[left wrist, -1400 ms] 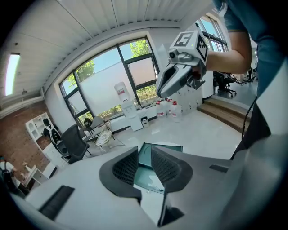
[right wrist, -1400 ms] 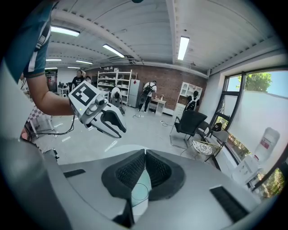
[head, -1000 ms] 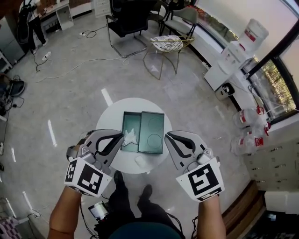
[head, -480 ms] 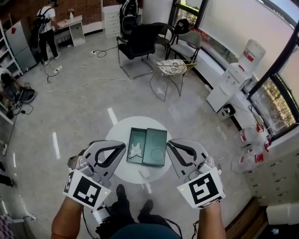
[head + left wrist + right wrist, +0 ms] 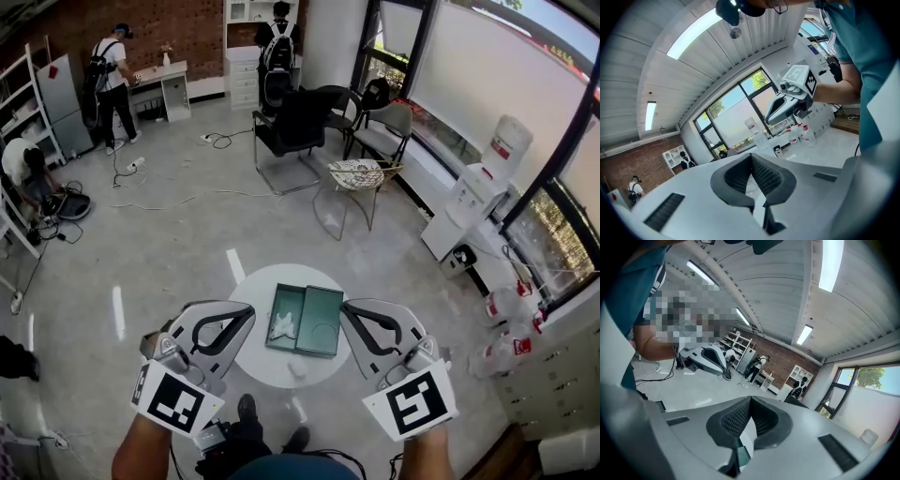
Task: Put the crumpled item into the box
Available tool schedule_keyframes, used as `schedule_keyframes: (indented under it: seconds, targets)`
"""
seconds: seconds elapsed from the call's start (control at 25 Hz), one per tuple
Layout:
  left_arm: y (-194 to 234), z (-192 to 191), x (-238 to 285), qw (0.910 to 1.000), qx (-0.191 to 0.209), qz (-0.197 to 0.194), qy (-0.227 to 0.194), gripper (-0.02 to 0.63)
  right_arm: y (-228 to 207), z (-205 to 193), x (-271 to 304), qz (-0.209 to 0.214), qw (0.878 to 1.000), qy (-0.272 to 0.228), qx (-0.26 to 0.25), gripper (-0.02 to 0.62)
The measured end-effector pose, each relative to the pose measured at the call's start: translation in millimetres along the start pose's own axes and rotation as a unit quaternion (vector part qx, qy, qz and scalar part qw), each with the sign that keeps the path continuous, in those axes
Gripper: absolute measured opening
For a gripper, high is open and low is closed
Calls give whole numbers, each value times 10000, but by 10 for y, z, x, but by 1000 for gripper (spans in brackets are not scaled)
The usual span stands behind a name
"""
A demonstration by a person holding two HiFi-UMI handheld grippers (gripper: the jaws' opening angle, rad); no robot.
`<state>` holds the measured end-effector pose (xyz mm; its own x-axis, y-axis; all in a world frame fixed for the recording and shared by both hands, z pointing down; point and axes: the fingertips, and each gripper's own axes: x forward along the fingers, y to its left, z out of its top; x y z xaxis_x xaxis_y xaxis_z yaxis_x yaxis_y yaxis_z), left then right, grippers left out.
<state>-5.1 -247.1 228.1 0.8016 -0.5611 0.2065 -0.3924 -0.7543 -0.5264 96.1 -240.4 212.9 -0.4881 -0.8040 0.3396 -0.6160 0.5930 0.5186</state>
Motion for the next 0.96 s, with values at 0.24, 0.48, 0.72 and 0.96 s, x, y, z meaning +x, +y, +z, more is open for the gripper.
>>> schedule_keyframes:
  seconds: [0.24,0.48,0.72,0.96]
  targets:
    - [2,136,-217,9998,69,159,-36,18,88,242,-172,5,9998,-162,-95,37]
    - [-45,179,-367,9996,178,215,28,18,172,319,-282,-1,9997,-194,-116,37]
    - [-67,203,-348,9997,138,181,24,18,138,296,-330,-4,9998,-160,-72,37]
    - [-201,325,-355,9999,29,162,-6,18,128,276,-513,3,9999,-140,-41,37]
